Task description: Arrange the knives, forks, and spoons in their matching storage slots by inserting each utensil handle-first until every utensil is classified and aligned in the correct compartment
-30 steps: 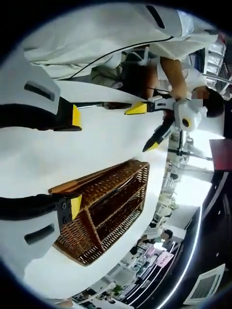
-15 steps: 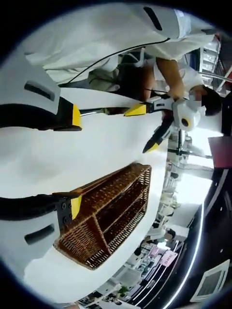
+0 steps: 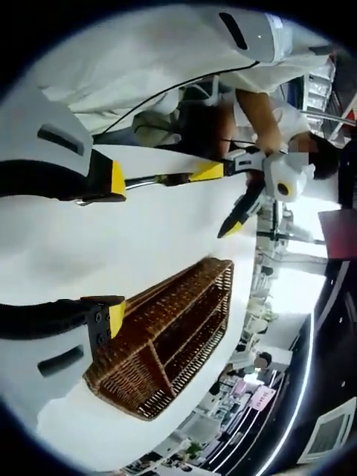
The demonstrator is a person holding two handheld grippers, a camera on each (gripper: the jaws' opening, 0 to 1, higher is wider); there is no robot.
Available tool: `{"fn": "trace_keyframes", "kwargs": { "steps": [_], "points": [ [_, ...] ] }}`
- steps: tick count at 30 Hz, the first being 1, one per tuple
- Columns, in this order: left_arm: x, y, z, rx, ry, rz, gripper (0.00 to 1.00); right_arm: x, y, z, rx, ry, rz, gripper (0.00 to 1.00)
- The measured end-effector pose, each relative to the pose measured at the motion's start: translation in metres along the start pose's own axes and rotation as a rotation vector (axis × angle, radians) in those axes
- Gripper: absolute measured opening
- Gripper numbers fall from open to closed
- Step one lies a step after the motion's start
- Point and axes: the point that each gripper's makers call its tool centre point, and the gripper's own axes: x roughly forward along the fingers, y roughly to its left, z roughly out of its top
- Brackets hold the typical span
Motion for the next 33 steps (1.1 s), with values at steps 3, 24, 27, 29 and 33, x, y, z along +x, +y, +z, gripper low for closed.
{"fn": "trace_keyframes", "kwargs": {
  "steps": [3, 24, 27, 29, 33],
  "points": [
    [0.001, -0.002, -0.002, 0.002, 0.004, 0.0, 0.79, 0.001, 0.002, -0.001, 0.005, 0.001, 0.005, 0.52],
    [0.005, -0.028, -0.02, -0.005, 0.082, -0.083, 0.7, 0.006, 0.033, -0.017, 0.081, 0.037, 0.109, 0.32],
    [0.005, -0.033, -0.022, -0.009, 0.092, -0.104, 0.64, 0.007, 0.035, -0.018, 0.089, 0.04, 0.117, 0.31],
    [0.005, -0.036, -0.024, -0.011, 0.099, -0.115, 0.6, 0.009, 0.041, -0.02, 0.094, 0.045, 0.136, 0.3],
    [0.004, -0.039, -0.026, -0.012, 0.116, -0.13, 0.55, 0.011, 0.044, -0.022, 0.093, 0.059, 0.149, 0.28]
  ]
}}
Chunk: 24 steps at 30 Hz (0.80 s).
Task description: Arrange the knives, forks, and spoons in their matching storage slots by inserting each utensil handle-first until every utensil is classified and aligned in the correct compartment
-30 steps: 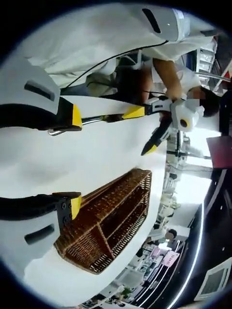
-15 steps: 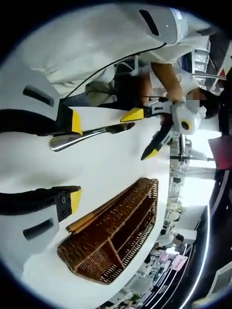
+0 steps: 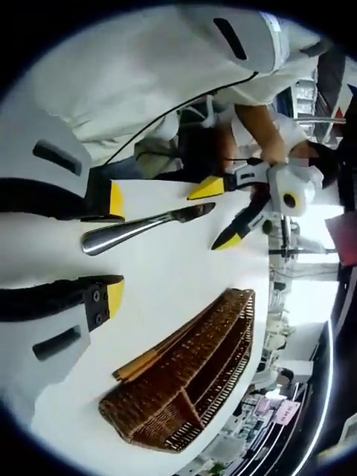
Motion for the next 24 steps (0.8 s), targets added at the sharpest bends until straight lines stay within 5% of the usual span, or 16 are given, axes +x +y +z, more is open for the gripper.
{"fn": "trace_keyframes", "kwargs": {
  "steps": [24],
  "points": [
    [-0.0013, -0.0067, -0.007, 0.056, 0.068, -0.024, 0.31, 0.0094, 0.0048, -0.0074, -0.053, 0.046, 0.013, 0.14]
  ]
}}
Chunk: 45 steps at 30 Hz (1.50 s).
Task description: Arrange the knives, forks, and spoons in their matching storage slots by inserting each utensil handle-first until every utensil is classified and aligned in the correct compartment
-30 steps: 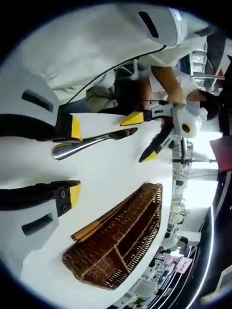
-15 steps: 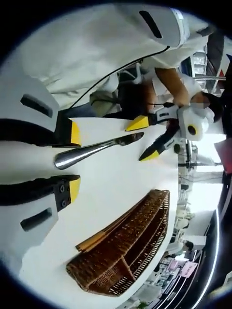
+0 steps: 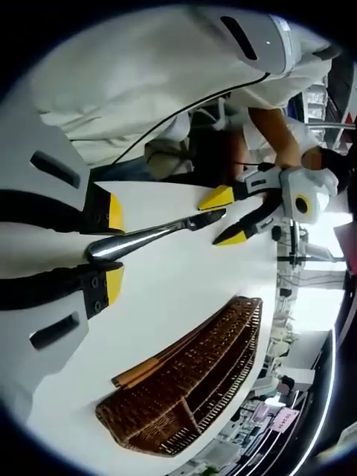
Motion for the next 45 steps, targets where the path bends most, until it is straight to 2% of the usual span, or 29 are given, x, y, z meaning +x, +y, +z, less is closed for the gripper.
{"fn": "trace_keyframes", "kwargs": {
  "steps": [7, 10, 12, 13, 18, 19, 22, 23, 24, 25, 26, 28, 39, 42, 45],
  "points": [
    [0.002, 0.003, 0.001, 0.031, 0.038, -0.016, 0.25, 0.001, 0.002, 0.005, -0.107, 0.005, -0.024, 0.11],
    [0.003, 0.003, 0.001, 0.046, 0.055, -0.027, 0.16, -0.001, 0.002, 0.005, -0.135, 0.0, -0.028, 0.1],
    [0.004, 0.003, 0.001, 0.059, 0.061, -0.033, 0.14, -0.001, -0.001, 0.009, -0.271, 0.007, -0.061, 0.08],
    [0.004, 0.003, 0.0, 0.061, 0.064, -0.033, 0.13, -0.002, 0.0, 0.007, -0.272, 0.017, -0.067, 0.07],
    [0.005, 0.002, 0.001, 0.096, 0.056, -0.035, 0.12, -0.003, 0.001, 0.008, -0.249, 0.024, -0.058, 0.07],
    [0.005, 0.0, 0.003, 0.152, 0.047, -0.042, 0.12, -0.003, 0.0, 0.008, -0.243, 0.026, -0.055, 0.07],
    [0.004, 0.001, 0.003, 0.218, 0.04, -0.022, 0.11, -0.003, -0.001, 0.009, -0.228, 0.035, -0.041, 0.08],
    [0.004, -0.001, 0.002, 0.22, 0.043, -0.023, 0.09, -0.001, -0.001, 0.009, -0.227, 0.036, -0.036, 0.09],
    [0.001, -0.008, -0.004, 0.224, 0.07, -0.057, 0.0, 0.001, -0.001, 0.011, -0.213, 0.031, -0.017, 0.1],
    [0.002, -0.01, 0.004, 0.248, 0.023, -0.06, 0.0, 0.002, 0.0, 0.011, -0.198, 0.036, -0.013, 0.11],
    [0.004, -0.006, 0.005, 0.238, 0.025, -0.039, 0.0, 0.002, 0.005, 0.007, -0.168, 0.054, 0.021, 0.11],
    [-0.003, -0.003, -0.004, 0.231, 0.052, -0.029, 0.0, 0.009, -0.001, 0.015, -0.172, 0.043, 0.033, 0.12],
    [0.003, 0.004, 0.002, 0.197, 0.04, -0.023, 0.0, 0.026, -0.006, 0.031, -0.145, 0.07, 0.059, 0.17],
    [0.002, 0.004, 0.002, 0.191, 0.041, -0.024, 0.0, 0.027, -0.007, 0.032, -0.092, 0.085, 0.065, 0.17],
    [-0.001, 0.009, 0.008, 0.182, 0.013, -0.002, 0.04, 0.027, -0.005, 0.031, -0.022, 0.094, 0.074, 0.15]
  ]
}}
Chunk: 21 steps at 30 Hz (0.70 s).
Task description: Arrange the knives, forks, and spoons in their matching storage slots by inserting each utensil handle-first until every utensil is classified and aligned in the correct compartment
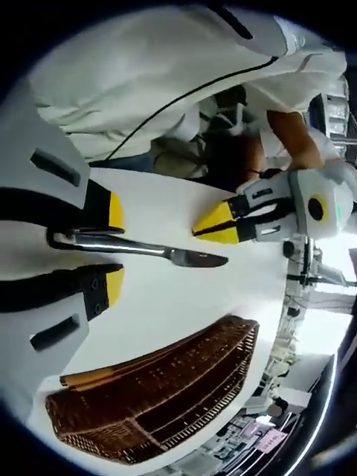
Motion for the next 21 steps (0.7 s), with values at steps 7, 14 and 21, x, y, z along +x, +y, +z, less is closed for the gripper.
{"fn": "trace_keyframes", "kwargs": {
  "steps": [7, 14, 21],
  "points": [
    [-0.005, 0.008, 0.002, 0.004, -0.01, 0.024, 0.12, 0.0, 0.003, 0.0, -0.02, -0.001, 0.005, 0.1],
    [-0.004, 0.012, 0.001, 0.011, -0.006, 0.033, 0.21, 0.002, 0.005, 0.001, -0.109, -0.004, -0.022, 0.09],
    [0.001, 0.016, 0.002, 0.033, 0.012, 0.016, 0.24, 0.002, 0.005, 0.004, -0.344, 0.033, -0.134, 0.0]
  ]
}}
